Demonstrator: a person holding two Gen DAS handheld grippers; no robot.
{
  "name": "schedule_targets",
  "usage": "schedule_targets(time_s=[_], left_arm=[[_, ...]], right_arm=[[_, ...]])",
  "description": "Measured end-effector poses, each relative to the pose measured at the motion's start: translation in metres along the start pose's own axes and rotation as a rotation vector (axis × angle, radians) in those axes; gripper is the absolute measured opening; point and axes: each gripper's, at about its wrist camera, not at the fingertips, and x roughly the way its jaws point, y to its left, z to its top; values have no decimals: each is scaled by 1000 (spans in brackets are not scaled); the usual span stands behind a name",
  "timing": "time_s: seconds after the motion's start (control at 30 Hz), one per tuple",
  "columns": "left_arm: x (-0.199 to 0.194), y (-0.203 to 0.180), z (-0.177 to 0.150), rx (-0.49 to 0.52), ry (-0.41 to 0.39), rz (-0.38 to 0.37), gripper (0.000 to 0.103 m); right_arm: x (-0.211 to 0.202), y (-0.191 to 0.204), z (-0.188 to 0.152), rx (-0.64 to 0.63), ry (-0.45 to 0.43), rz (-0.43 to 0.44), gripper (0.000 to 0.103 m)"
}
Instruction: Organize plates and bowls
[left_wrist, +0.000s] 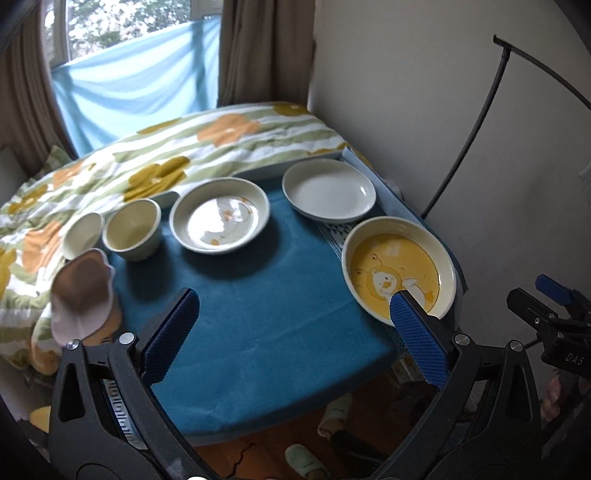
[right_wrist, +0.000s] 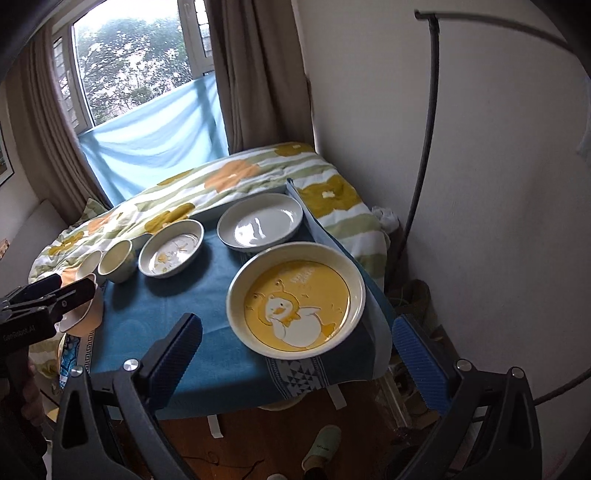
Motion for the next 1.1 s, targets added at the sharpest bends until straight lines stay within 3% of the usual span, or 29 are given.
schedule_targets(time_s=[0.17,0.33,0.43,0.5,0.7,0.83,0.9,1.1], left_arm=[[91,-22,13,42,160,-90,102],[164,-39,19,62,286,-139,100],[196,-48,21,75,345,-165,90],[213,-51,22,77,387,-183,77],[238,-55,22,75,456,-202,49],[242,-55,21,78,470,-210,48],[246,-54,22,79,473,-215,37],[256,-54,28,67,481,-265,17]], right_arm=[[68,-48,-3,133,130,63,97],[118,-79,-1,207,237,108,75],[138,-92,0,253,283,161,63],[147,-100,1,273,303,191,57],[153,-106,10,255,309,209,44],[156,-108,14,249,323,224,36],[157,-106,15,241,324,226,36],[163,-103,14,224,340,241,18]])
